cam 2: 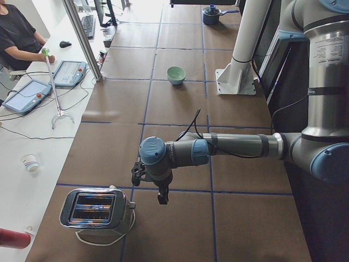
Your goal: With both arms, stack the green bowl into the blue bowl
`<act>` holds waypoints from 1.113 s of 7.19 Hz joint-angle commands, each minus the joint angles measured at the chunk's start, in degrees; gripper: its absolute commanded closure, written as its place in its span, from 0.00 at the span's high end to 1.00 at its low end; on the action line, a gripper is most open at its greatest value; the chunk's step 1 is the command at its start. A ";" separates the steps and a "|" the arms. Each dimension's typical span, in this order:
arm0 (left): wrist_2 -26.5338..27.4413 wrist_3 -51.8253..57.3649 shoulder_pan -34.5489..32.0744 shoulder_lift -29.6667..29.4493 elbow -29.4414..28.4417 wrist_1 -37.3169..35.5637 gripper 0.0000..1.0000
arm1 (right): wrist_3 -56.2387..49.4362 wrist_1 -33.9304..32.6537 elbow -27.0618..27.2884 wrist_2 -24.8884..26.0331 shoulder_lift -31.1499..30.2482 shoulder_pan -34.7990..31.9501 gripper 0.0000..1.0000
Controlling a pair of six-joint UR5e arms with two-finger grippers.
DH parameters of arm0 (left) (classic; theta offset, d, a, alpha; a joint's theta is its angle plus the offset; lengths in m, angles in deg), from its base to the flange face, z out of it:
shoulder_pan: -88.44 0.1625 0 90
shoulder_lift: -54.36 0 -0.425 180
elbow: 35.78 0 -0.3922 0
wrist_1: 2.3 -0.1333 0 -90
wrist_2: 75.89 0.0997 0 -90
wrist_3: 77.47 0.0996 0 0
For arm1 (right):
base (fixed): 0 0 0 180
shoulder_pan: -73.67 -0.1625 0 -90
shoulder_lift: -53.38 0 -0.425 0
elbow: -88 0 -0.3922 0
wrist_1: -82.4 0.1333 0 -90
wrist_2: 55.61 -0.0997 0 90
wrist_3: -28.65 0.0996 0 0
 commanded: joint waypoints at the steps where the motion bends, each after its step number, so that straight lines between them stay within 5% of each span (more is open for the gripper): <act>1: 0.00 -0.06 -0.17 -0.12 0.29 0.07 1.00 | -8.03 -0.07 -4.42 0.29 -0.23 -4.79 1.00; 8: 0.00 -0.24 -0.17 -0.21 0.73 0.07 1.00 | -10.98 -5.34 -6.11 1.78 0.56 -11.40 1.00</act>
